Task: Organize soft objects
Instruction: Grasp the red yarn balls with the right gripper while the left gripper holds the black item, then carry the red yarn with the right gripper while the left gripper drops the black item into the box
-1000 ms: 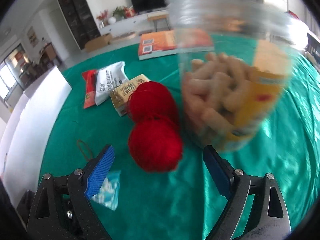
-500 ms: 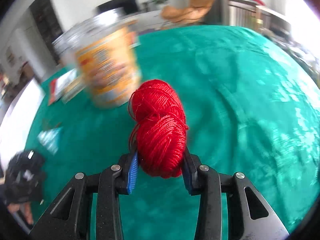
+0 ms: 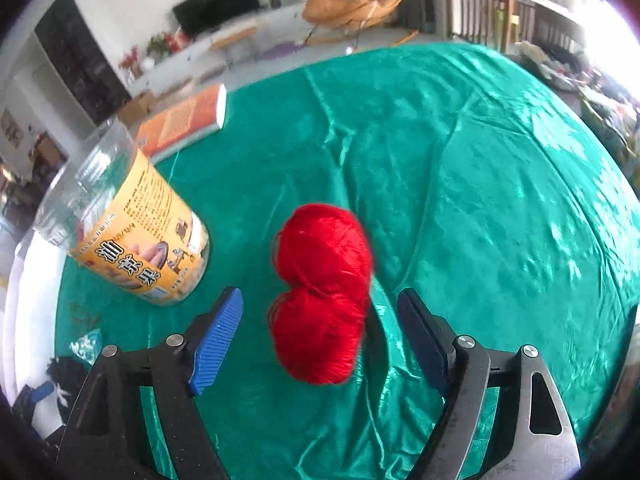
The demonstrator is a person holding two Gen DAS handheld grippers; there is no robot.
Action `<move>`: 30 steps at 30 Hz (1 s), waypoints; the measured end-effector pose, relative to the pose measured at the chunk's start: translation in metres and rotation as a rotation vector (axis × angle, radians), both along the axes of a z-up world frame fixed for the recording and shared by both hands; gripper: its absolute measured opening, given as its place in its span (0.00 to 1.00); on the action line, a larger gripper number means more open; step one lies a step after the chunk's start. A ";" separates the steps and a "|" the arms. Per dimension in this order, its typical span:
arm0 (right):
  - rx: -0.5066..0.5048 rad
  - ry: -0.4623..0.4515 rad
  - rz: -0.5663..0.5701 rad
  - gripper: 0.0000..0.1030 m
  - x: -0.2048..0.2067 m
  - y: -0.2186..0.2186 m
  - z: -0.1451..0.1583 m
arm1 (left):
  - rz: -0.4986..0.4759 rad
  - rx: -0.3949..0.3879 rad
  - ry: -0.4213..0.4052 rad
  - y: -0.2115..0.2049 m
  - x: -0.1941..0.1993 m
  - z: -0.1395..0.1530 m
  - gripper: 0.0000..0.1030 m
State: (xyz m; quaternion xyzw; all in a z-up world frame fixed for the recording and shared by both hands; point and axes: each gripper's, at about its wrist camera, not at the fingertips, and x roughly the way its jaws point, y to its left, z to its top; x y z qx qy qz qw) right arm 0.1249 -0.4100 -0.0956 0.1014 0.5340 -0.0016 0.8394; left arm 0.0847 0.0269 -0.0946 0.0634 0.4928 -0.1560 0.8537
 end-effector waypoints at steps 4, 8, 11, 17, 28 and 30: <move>-0.150 0.069 0.025 0.42 0.015 0.008 -0.019 | 0.089 0.073 -0.006 0.002 0.011 -0.013 1.00; -0.069 -0.020 -0.082 0.42 0.027 -0.005 -0.009 | 0.161 0.144 0.044 0.011 0.028 -0.032 1.00; -0.037 -0.023 -0.100 0.42 0.042 -0.008 -0.014 | 0.168 0.066 0.053 0.020 0.029 -0.033 0.79; 0.007 -0.044 -0.140 0.41 0.058 -0.025 0.014 | 0.164 -0.191 0.046 0.040 0.040 0.006 0.31; 0.146 -0.331 0.305 0.41 -0.001 0.174 0.179 | 0.294 -0.278 -0.164 0.167 -0.004 0.137 0.31; 0.241 -0.314 0.426 0.41 -0.018 0.239 0.177 | 0.357 -0.184 -0.187 0.199 -0.024 0.144 0.31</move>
